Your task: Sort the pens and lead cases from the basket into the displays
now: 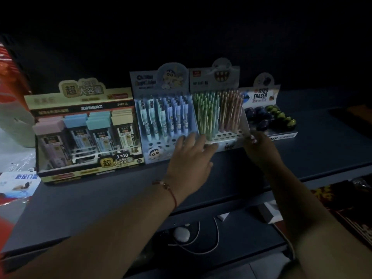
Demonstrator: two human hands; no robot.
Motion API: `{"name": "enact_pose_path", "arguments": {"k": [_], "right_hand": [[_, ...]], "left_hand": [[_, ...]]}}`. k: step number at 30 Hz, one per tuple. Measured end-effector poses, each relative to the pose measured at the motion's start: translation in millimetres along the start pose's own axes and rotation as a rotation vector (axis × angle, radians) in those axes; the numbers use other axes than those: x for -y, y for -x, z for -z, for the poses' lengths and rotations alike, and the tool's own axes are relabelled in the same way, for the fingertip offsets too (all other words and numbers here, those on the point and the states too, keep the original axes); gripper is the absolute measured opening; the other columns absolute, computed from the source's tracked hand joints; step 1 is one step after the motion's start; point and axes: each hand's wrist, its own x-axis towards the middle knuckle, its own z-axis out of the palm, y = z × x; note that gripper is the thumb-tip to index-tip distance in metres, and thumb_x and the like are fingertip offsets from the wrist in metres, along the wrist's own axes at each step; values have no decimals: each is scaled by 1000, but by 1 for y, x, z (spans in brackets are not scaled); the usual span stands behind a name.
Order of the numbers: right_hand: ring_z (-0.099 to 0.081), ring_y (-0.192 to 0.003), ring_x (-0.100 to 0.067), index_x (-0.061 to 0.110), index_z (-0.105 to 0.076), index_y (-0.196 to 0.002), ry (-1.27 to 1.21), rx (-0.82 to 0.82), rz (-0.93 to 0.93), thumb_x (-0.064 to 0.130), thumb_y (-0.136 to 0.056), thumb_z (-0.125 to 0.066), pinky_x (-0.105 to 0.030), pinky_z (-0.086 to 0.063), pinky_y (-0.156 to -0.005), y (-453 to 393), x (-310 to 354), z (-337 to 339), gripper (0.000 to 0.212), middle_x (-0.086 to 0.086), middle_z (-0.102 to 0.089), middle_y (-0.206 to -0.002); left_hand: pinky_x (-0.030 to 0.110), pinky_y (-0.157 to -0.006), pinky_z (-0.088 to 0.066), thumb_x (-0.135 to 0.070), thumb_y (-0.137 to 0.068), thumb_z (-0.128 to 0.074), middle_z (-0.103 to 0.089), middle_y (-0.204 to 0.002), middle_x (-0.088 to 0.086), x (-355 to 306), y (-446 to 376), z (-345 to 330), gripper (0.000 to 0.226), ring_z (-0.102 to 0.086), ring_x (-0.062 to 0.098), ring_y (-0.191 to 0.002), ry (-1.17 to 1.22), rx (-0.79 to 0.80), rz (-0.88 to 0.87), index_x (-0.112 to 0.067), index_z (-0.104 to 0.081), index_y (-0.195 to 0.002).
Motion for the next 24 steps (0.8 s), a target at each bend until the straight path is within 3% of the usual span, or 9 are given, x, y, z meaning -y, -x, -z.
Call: {"name": "enact_pose_path", "arguments": {"k": [6,13,19,22,24], "right_hand": [[-60,-106,-33,8,-67,-116,-20,-15,43,29,-101,-52,-51,-51,-90,-13,-5,4,30,-15,-64,-118],[-63,-103,-28,13,-73,-111,-50,-55,31,23,-98,-56,-33,-50,-83,-13,-10,7,24,-10,-68,-116],[-62,-102,-28,11,-69,-109,-75,11,48,28,-93,-62,-39,-52,-86,-11,-13,8,24,-10,-67,-112],[-55,-120,-30,16,-57,-131,-93,-24,123,34,-90,-66,-49,-50,-96,-4,-11,4,45,-10,-58,-133],[-44,-133,-31,22,-43,-144,-88,-17,173,44,-88,-65,-51,-46,-103,3,-2,-2,64,-8,-42,-149]], "left_hand": [[52,-97,-36,-32,-89,-62,-53,-126,10,-9,-26,-18,45,-44,34,-116,-53,-19,-20,-13,-58,-129],[48,-96,-38,-37,-94,-52,-50,-133,9,-3,-23,-26,52,-40,33,-126,-77,-1,-21,-14,-50,-140],[49,-106,-32,-37,-99,-48,-45,-142,7,-10,-21,-16,50,-29,31,-137,65,54,29,-18,-45,-145],[51,-115,-25,-40,-98,-49,-36,-150,9,-1,4,4,53,-24,31,-141,74,49,82,-23,-39,-148],[57,-118,-13,-47,-96,-47,-20,-157,11,12,31,21,62,-14,36,-145,-29,75,218,-29,-26,-151]]}}
